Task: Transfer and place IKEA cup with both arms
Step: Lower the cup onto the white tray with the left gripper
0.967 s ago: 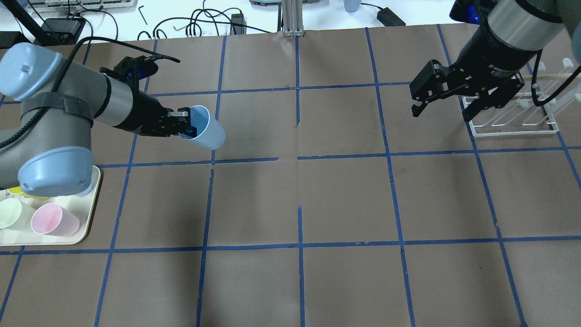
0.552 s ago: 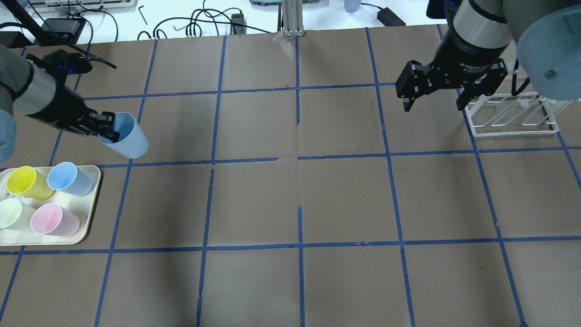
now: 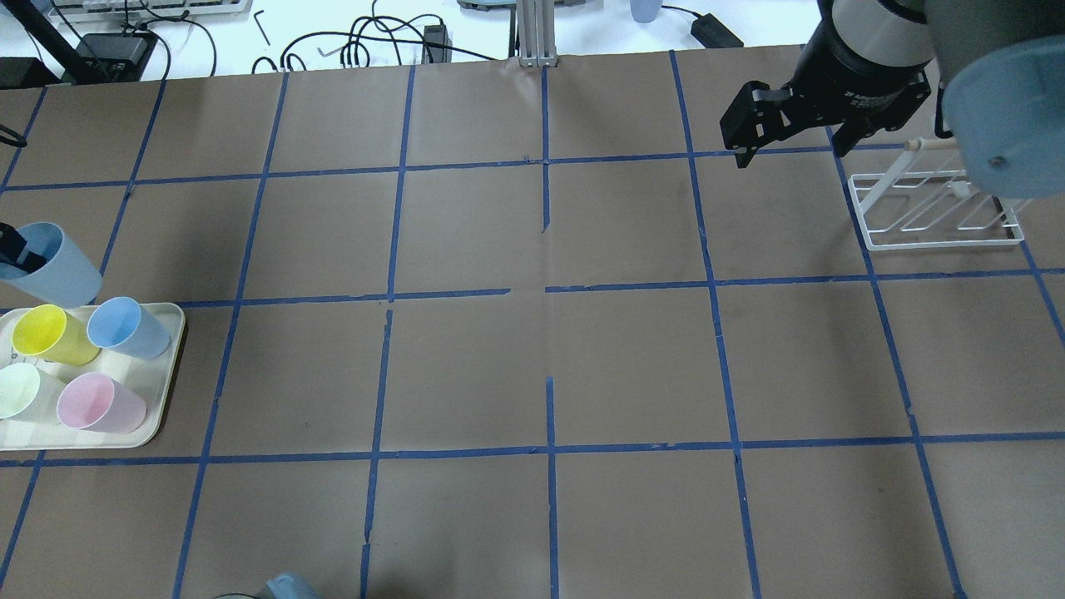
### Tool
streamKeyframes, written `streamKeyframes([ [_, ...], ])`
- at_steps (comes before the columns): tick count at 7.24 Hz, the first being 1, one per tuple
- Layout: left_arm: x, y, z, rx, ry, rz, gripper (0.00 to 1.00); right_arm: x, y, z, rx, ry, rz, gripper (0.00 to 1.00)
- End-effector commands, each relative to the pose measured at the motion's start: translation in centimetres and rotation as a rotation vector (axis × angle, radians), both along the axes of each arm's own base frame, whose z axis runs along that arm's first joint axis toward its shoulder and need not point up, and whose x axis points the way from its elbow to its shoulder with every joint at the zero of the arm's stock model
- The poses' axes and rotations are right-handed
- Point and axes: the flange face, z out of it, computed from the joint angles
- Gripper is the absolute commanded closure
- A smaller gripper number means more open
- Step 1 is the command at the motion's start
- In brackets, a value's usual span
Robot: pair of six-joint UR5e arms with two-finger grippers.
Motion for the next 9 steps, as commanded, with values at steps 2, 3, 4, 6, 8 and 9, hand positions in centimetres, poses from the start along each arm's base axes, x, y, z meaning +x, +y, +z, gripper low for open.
streamKeyframes([
  [2,12.8,-1.7,-4.0,-0.01,0.014,-0.138,1.0,-0.1,2.7,0.7,0.071,-0.001,-0.01,0.0],
  [3,17.6,-1.1,-5.3,-0.025,-0.002,-0.136,1.0,-0.1,3.5,1.3,0.151,0.002,-0.009,0.0],
  [4,20.1,-1.6,-6.6,-0.028,-0.001,-0.165,1.0,-0.1,2.5,2.0,0.139,0.005,-0.01,0.0],
  [6,22.1,-2.8,-10.5,-0.013,0.033,-0.196,1.0,-0.3,0.8,1.6,0.141,-0.003,-0.013,0.0],
  [8,22.3,-3.0,-12.7,0.004,0.06,-0.195,1.0,-0.2,-2.2,2.0,0.142,-0.003,-0.012,0.0],
  [9,22.4,-3.0,-13.3,0.008,0.067,-0.195,1.0,-0.1,-2.4,1.7,0.141,-0.007,-0.01,0.0],
])
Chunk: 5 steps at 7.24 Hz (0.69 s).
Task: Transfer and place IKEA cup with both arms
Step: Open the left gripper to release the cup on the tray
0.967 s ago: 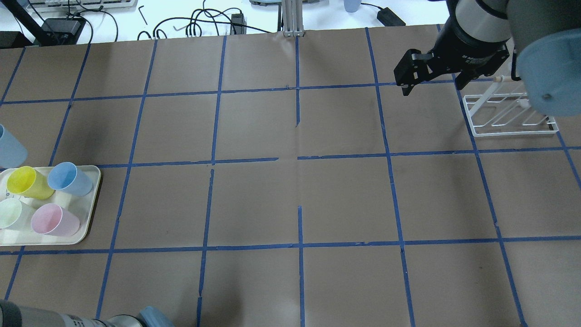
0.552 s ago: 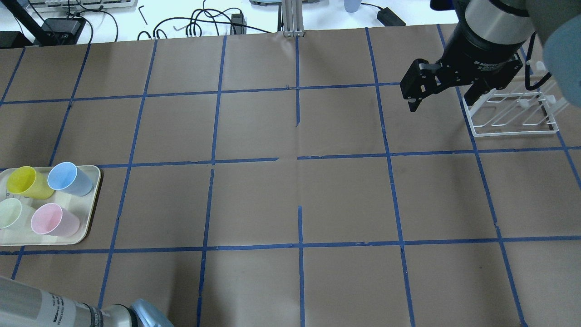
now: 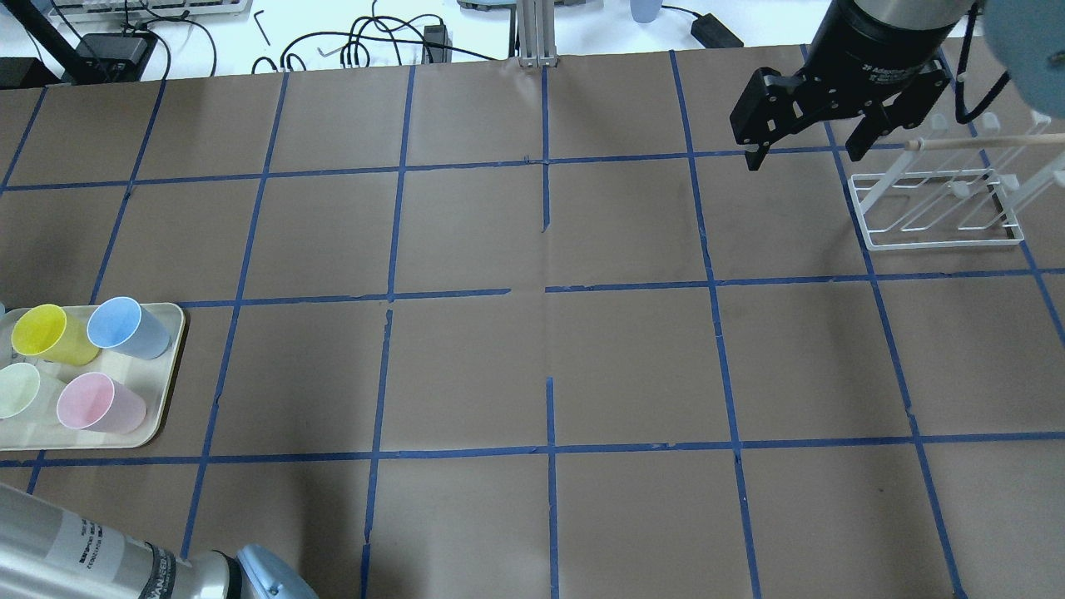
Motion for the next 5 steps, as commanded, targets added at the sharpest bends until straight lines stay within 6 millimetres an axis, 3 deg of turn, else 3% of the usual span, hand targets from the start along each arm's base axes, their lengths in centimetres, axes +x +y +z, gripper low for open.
streamKeyframes([
  [1,0.3,-0.2,-1.7,0.004,0.006,-0.002,1.0,0.1,-0.7,-0.4,0.006,-0.005,0.003,0.0],
  [3,0.5,-0.3,-3.4,0.008,0.013,-0.007,1.0,0.1,-0.7,-0.4,0.005,-0.005,0.003,0.0],
  [5,0.5,-0.2,-3.8,0.017,0.02,-0.005,1.0,0.1,-0.7,-0.2,0.002,-0.002,0.002,0.0],
])
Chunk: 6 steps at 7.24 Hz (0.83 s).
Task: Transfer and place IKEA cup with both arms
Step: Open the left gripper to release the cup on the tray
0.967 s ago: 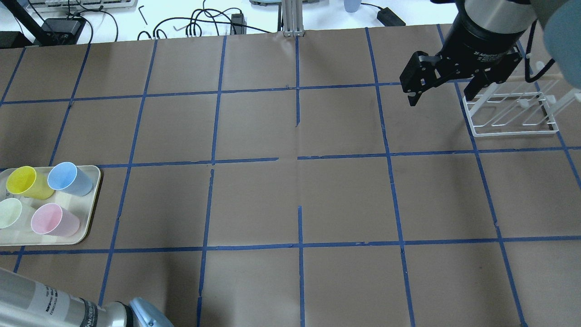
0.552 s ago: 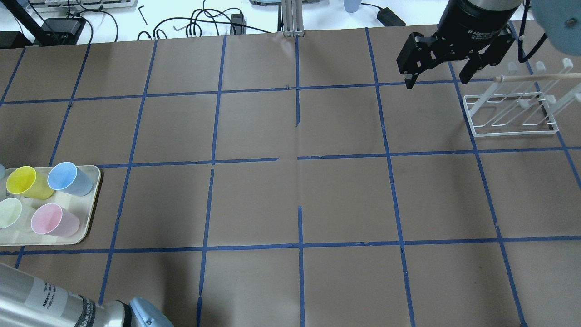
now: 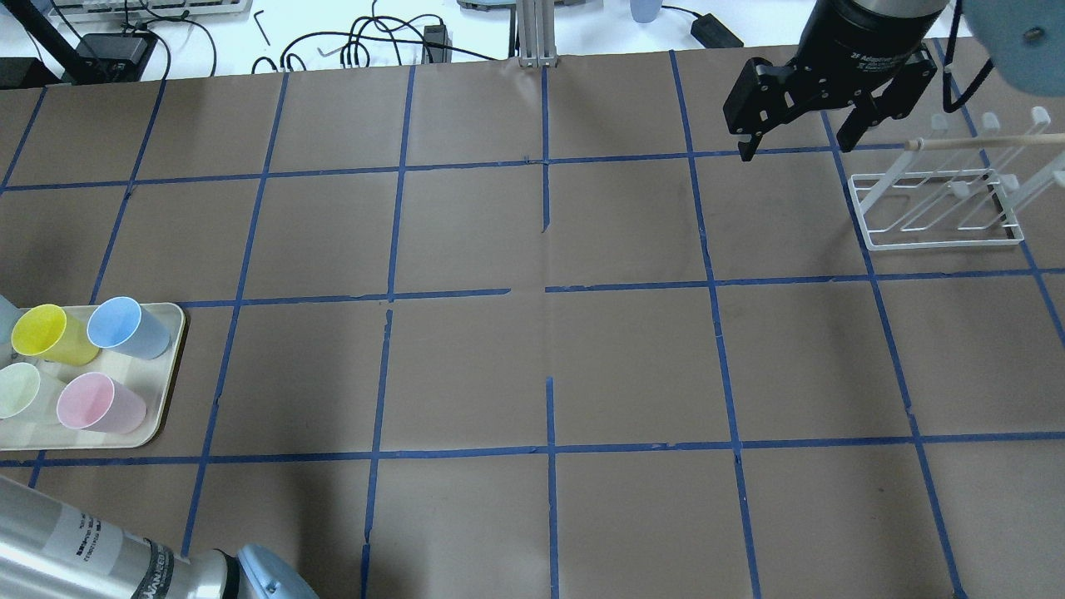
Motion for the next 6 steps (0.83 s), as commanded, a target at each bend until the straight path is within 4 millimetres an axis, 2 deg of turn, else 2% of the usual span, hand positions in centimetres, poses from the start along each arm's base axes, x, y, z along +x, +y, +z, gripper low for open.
streamKeyframes([
  [1,0.0,0.2,-0.8,0.01,0.011,0.002,1.0,0.0,0.0,0.2,-0.006,0.002,-0.001,0.0],
  [3,0.1,1.3,-2.3,0.029,0.037,0.017,1.0,0.0,-0.1,0.3,-0.007,0.005,-0.001,0.0],
  [4,-0.1,1.4,-2.6,0.03,0.041,0.017,0.71,0.0,-0.1,0.3,-0.007,0.003,-0.001,0.0],
  [6,0.0,1.5,-2.7,0.031,0.042,0.02,0.36,0.1,-0.2,0.4,-0.009,0.0,0.002,0.0],
])
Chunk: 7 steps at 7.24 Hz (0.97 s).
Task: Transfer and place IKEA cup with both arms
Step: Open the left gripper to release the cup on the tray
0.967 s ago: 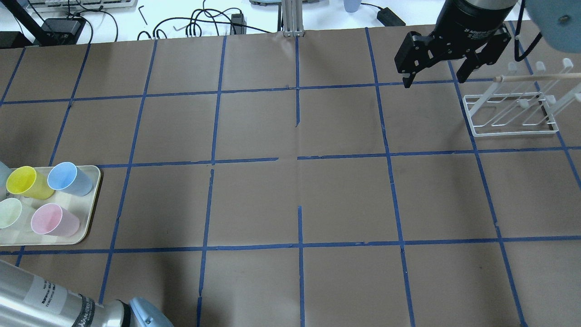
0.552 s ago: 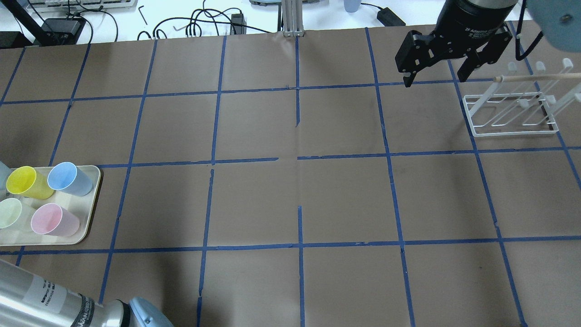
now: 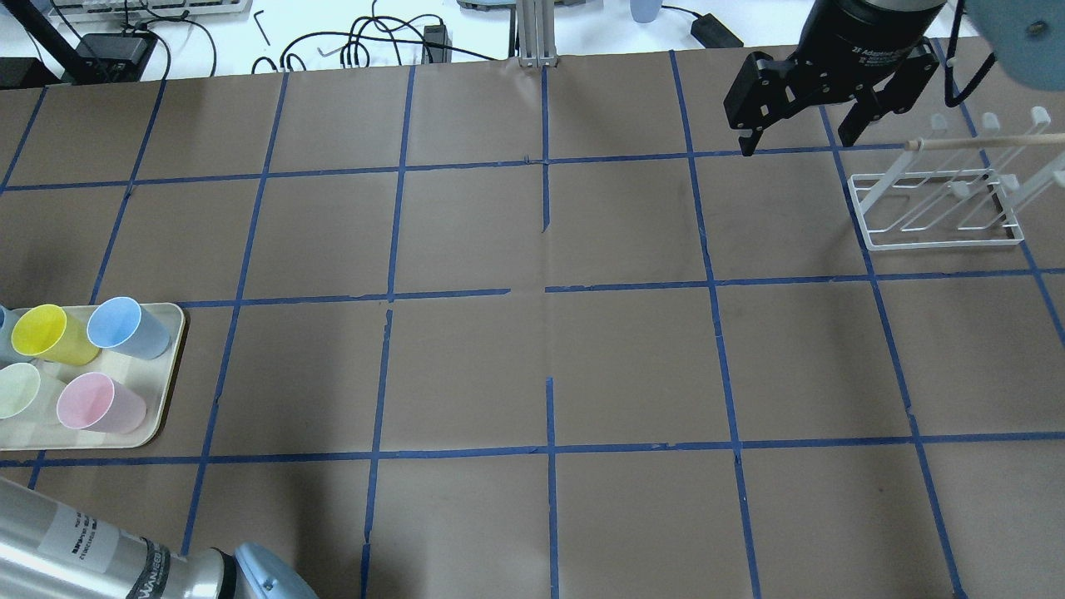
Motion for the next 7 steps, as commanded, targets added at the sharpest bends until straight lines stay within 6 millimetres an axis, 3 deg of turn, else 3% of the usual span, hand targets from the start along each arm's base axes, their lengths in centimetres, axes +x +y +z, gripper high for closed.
streamKeyframes([
  [1,0.1,0.0,-0.2,0.001,0.001,0.002,0.24,0.0,0.0,0.0,0.0,-0.001,0.0,0.0],
  [3,0.5,-0.3,1.7,-0.011,-0.027,0.003,0.19,0.0,0.0,0.0,0.0,-0.001,0.001,0.0],
  [5,-0.1,0.0,6.8,0.025,-0.115,-0.003,0.18,0.0,0.0,0.0,0.0,-0.003,0.0,0.0],
  [6,-2.1,-1.1,10.5,0.009,-0.146,0.003,0.18,0.0,0.0,0.1,-0.002,-0.001,0.001,0.0],
  [7,-6.5,-3.0,14.3,0.02,-0.153,0.02,0.17,0.0,-0.1,-0.1,0.001,-0.001,0.0,0.0],
])
